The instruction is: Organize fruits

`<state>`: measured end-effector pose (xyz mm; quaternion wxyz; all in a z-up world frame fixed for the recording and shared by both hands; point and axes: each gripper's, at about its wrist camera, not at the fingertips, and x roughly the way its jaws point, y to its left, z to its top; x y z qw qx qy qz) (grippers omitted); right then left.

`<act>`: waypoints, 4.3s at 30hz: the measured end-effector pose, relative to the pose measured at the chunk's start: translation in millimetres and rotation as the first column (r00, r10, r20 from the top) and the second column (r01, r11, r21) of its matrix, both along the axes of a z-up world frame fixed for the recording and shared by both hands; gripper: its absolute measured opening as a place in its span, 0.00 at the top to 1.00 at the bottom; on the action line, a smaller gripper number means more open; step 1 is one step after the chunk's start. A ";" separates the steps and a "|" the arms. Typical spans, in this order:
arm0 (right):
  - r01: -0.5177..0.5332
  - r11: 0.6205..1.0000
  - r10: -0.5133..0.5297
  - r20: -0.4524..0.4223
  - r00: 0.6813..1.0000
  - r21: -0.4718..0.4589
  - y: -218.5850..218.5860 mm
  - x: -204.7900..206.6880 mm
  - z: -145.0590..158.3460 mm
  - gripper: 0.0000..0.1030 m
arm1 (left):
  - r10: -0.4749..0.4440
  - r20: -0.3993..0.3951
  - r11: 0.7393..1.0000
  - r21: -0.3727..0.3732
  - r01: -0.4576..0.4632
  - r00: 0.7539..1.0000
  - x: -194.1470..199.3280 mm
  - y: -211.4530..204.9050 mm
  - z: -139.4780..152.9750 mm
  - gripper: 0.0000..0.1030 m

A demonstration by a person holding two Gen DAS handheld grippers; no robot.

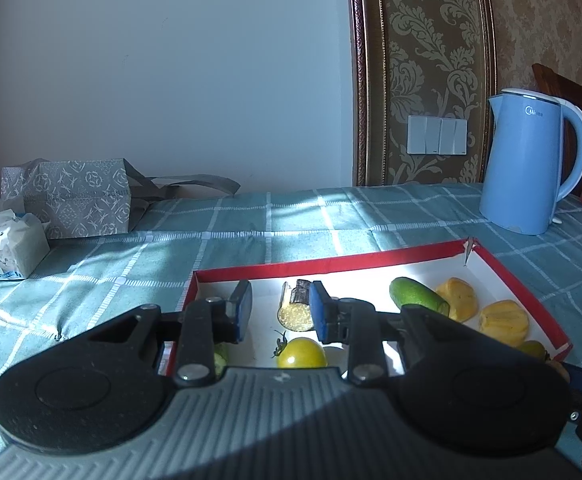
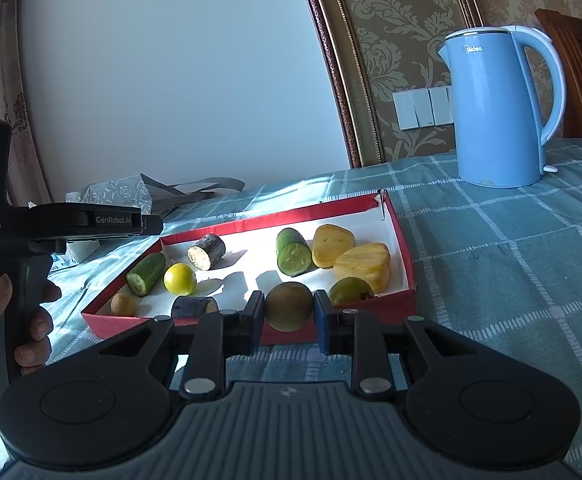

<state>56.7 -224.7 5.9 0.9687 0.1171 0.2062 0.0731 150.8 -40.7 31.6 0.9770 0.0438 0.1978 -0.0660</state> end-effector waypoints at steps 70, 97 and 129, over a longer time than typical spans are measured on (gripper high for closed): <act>-0.114 0.944 0.086 -0.104 0.991 -0.309 84.3 138.3 21.3 0.75 | 0.291 -0.018 0.945 -0.148 -0.291 0.956 2.2 68.5 4.3 0.00; -0.080 0.956 0.035 -0.162 0.986 -0.282 81.5 158.0 10.8 0.69 | 0.282 -0.045 0.945 -0.157 -0.286 0.958 5.4 70.8 3.1 0.00; 0.270 0.957 -0.271 0.007 0.963 -0.105 -56.1 -43.0 17.6 0.23 | 0.234 -0.049 0.960 -0.147 -0.238 0.971 -1.5 59.5 -1.3 0.00</act>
